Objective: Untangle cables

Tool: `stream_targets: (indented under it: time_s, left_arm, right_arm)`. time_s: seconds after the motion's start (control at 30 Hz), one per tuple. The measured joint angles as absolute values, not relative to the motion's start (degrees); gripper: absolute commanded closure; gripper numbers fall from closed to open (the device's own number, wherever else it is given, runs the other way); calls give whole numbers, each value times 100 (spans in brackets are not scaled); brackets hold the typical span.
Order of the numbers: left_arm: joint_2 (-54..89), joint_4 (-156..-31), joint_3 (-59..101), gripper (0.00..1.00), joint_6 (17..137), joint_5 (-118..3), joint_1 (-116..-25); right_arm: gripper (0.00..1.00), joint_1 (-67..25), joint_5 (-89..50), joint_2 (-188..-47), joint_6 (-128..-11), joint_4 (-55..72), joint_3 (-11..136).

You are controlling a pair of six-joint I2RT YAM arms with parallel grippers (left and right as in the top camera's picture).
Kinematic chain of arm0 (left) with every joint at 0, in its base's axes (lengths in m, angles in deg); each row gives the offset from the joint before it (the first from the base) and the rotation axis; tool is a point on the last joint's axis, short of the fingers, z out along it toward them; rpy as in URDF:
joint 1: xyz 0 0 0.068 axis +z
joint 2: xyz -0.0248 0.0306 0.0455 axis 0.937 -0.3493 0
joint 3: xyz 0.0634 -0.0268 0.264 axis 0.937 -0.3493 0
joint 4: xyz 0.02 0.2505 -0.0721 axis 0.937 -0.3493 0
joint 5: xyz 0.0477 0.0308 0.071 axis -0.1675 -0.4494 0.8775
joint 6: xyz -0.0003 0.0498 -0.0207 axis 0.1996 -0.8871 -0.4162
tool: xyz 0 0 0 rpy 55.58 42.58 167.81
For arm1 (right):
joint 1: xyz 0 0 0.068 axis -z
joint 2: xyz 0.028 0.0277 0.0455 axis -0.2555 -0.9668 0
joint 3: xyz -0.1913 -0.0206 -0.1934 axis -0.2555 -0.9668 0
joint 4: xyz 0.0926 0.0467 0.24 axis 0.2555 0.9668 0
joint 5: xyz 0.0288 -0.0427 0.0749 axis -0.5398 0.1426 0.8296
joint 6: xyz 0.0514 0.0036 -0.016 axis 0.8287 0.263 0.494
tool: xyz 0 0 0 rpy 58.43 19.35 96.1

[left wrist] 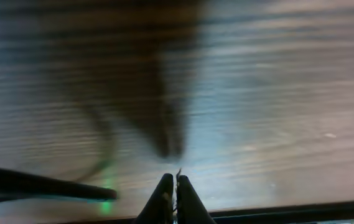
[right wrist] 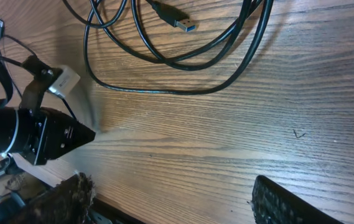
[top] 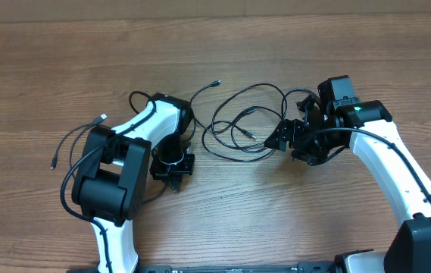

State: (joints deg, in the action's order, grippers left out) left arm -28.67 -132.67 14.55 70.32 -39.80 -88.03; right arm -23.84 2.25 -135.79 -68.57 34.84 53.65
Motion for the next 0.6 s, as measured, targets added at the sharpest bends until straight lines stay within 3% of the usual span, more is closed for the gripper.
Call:
stream_targets:
  time_s: [0.27,0.6]
  left_arm:
    - [-2867,-13262,1446,96,7183,-3691,-7953]
    - [-2867,-13055,1446,95,7251,-3617,-6152]
  right_arm:
    - [19,-2382,181,-13579,-6857,3538,5365]
    - [20,-2384,122,-13579,-6857,3571,5365]
